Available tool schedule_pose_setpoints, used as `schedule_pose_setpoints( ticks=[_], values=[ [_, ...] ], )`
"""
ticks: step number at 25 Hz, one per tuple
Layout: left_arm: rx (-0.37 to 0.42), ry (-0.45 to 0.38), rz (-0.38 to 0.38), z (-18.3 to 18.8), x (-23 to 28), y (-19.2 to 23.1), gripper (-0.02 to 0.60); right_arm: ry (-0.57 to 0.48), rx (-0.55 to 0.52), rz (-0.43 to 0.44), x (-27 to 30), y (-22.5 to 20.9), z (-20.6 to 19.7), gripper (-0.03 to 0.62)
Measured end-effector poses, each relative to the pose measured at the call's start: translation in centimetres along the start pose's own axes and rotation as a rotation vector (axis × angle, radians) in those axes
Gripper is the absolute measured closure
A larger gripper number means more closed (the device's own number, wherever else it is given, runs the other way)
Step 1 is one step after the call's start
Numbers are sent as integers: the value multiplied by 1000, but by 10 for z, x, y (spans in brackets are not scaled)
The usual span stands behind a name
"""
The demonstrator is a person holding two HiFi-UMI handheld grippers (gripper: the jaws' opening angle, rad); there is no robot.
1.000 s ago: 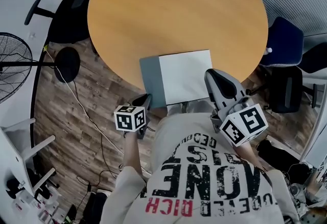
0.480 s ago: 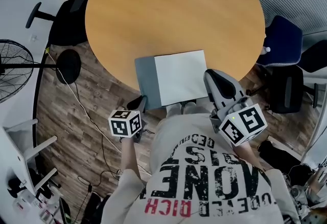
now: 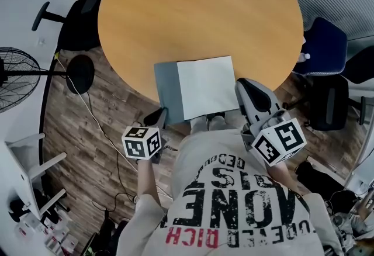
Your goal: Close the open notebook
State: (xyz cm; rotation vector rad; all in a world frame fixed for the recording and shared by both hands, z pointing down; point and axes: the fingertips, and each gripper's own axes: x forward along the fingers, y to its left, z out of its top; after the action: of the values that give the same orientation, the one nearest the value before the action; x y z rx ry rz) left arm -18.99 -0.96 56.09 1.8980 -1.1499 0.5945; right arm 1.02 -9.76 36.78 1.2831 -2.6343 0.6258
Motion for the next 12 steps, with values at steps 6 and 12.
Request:
schedule_pose_setpoints(
  ticks=[6,12],
  values=[
    [2,-19,3,8,-6,-6,561,-2,5,2,-2,0,2,574],
    [11,-30,2,12,-6,-13,561,-8,8,-1,-7,-5,1,574]
  ],
)
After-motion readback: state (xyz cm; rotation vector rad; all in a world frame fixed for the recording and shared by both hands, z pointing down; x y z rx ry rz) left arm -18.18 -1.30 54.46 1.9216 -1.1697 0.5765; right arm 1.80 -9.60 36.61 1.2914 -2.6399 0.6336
